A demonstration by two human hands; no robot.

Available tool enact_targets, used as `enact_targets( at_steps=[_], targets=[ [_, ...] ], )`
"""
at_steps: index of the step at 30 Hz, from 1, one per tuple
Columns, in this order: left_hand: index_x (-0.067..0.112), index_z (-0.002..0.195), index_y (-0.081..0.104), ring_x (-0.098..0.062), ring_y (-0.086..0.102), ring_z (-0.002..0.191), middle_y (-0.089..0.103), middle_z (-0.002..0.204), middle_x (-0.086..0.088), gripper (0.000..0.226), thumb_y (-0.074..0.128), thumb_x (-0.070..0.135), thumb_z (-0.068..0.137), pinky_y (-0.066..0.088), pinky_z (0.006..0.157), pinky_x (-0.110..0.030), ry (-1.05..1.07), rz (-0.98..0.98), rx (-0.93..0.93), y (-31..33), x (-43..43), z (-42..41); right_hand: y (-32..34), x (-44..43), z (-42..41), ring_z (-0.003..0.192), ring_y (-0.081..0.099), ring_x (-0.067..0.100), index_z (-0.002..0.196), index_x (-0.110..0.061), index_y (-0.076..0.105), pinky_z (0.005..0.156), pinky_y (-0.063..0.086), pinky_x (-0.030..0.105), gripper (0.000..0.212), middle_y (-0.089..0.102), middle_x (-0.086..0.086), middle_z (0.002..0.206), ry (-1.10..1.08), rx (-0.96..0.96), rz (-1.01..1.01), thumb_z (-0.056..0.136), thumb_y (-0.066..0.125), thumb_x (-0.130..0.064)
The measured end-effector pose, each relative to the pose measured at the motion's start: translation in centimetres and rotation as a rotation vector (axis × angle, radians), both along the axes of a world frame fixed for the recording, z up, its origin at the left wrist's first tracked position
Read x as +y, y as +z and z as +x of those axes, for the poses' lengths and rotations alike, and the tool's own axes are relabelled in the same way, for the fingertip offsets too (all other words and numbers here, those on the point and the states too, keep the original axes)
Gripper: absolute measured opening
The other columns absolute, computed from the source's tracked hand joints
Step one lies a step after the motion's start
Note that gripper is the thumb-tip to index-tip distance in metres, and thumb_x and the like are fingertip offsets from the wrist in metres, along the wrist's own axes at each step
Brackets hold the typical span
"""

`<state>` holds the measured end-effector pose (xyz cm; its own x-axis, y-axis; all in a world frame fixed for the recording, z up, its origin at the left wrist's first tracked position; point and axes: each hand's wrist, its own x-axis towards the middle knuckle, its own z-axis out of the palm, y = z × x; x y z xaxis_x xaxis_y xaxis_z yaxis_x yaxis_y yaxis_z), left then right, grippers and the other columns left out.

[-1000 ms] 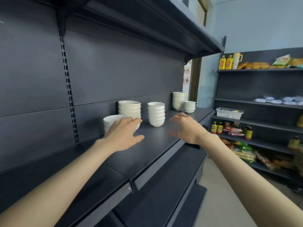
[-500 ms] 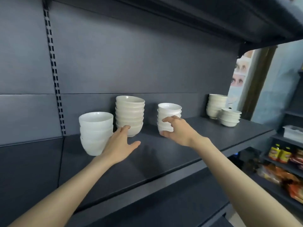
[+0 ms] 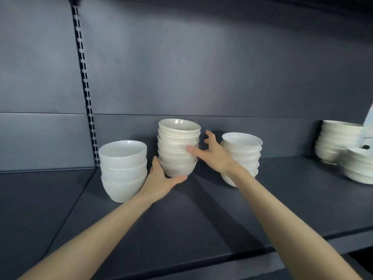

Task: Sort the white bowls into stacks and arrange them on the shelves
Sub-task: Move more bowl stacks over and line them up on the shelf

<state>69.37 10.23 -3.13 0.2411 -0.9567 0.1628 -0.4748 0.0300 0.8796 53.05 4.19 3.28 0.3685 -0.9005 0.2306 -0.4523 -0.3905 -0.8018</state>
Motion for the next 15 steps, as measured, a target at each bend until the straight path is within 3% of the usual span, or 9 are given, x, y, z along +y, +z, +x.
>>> enact_targets(
  at_steps=[4,7,9,11,12,13,15],
  targets=[
    [0.020,0.153,-0.006,-0.016,0.029,0.141,0.024,0.156,0.004,0.145,0.080,0.061,0.044,0.027,0.115,-0.037,0.011,-0.028,0.095,-0.4,-2.6,0.2,-0.1,-2.7,0.8,0.141,0.031,0.018,0.153,-0.020,0.001,0.113,0.029,0.034,0.101,0.022,0.000,0.158,0.048,-0.151,0.056,0.082,0.066,-0.051],
    [0.024,0.152,0.000,-0.014,0.034,0.136,0.029,0.151,0.006,0.145,0.081,0.058,0.036,0.033,0.113,-0.039,0.029,-0.071,0.153,-1.0,-3.9,0.1,-0.2,-4.2,1.3,0.128,0.044,0.012,0.152,-0.024,0.009,0.105,0.039,0.035,0.092,0.037,-0.006,0.149,0.130,-0.217,0.100,0.083,0.065,-0.050],
    [0.023,0.148,0.010,-0.008,0.043,0.127,0.038,0.142,0.010,0.137,0.085,0.051,0.037,0.040,0.103,-0.024,0.017,-0.123,0.198,-1.3,-4.5,0.0,-0.2,-4.9,1.6,0.123,0.048,0.009,0.150,-0.026,0.015,0.102,0.042,0.034,0.084,0.044,-0.010,0.142,0.168,-0.269,0.112,0.084,0.064,-0.048],
    [0.025,0.134,0.024,0.005,0.050,0.109,0.047,0.124,0.018,0.111,0.090,0.033,0.045,0.043,0.081,-0.004,0.016,-0.171,0.218,-1.4,-4.9,0.0,-0.2,-5.7,1.9,0.122,0.050,0.009,0.147,-0.026,0.021,0.103,0.044,0.037,0.079,0.047,-0.011,0.138,0.193,-0.305,0.128,0.085,0.064,-0.048],
    [0.027,0.128,0.029,0.009,0.053,0.103,0.050,0.118,0.021,0.100,0.092,0.023,0.051,0.043,0.074,0.000,0.018,-0.183,0.210,-1.5,-5.2,0.1,-0.2,-5.9,2.0,0.121,0.051,0.009,0.145,-0.027,0.026,0.101,0.046,0.038,0.076,0.050,-0.012,0.135,0.201,-0.304,0.127,0.084,0.065,-0.049],
    [0.027,0.126,0.036,0.008,0.057,0.101,0.055,0.117,0.020,0.093,0.093,0.017,0.054,0.046,0.075,-0.002,0.020,-0.200,0.194,-1.7,-5.5,0.3,-0.2,-6.1,2.1,0.118,0.053,0.009,0.142,-0.028,0.030,0.100,0.047,0.039,0.074,0.052,-0.013,0.131,0.199,-0.299,0.119,0.082,0.066,-0.052],
    [0.025,0.131,0.043,0.002,0.061,0.107,0.062,0.122,0.013,0.094,0.095,0.025,0.052,0.052,0.087,-0.018,0.039,-0.206,0.179,-1.9,-5.7,0.6,-0.2,-6.3,2.1,0.115,0.055,0.008,0.138,-0.030,0.035,0.099,0.049,0.040,0.074,0.055,-0.014,0.127,0.184,-0.290,0.103,0.078,0.067,-0.058]
  ],
)
